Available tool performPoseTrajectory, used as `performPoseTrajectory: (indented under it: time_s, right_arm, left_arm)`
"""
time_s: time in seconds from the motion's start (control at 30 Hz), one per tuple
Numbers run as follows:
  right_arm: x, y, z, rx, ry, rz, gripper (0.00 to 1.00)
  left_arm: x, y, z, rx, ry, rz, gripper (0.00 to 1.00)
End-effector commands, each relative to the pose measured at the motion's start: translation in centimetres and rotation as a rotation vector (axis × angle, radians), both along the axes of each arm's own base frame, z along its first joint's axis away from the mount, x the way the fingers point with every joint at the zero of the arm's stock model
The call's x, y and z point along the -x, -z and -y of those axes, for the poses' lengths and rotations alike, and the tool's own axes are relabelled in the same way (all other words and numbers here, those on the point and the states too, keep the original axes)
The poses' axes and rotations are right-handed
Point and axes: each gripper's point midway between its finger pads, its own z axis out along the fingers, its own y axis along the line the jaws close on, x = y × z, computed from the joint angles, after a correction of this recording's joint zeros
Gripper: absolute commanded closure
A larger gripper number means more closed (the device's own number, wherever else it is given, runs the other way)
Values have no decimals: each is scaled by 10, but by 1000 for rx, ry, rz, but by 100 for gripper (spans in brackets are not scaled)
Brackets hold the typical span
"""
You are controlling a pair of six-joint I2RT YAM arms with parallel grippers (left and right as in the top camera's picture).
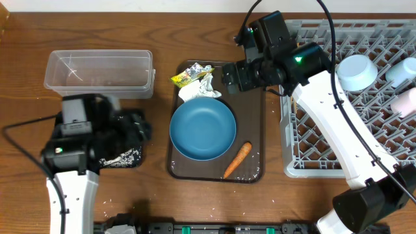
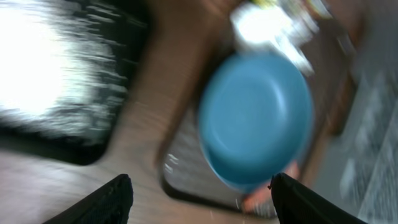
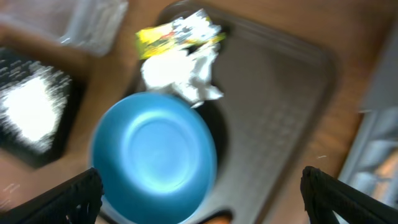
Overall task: Sort waste into correct bins and load items into the dishwasher rack
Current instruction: 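Move the left gripper to the carrot beside the plate, then lower the left gripper and grasp the carrot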
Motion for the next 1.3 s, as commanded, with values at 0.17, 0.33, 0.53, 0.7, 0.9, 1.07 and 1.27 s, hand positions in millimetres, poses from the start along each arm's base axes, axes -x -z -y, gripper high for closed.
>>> performPoseTrajectory:
  time_s: [0.17,0.33,0.53,0.7,0.9,1.07,1.27]
  right_arm:
    - [-44,-7,66,177,233,146,1]
    - [-55,-3,127,113,501,75,1]
    - [-56,4,189,33,689,-15,1]
    - [-57,3,213,34,746,-13,1]
    - [-57,4,219,35,760,-15,1]
    - [-57,4,218,35,758,-15,1]
    - [-57,4,218,35,758,-15,1]
  left_arm:
    - [28,-8,96,28,586,108,26]
    - [36,2,133,-42,755,128,26]
    - [46,30,178,-117,938,106,25]
    - [53,60,212,-164,1049,78,25]
    - [56,96,241,-259,1134,74,25]
    - [60,117,249,-385,1176,91,25]
    - [55,129,261,-474,1187,152,26]
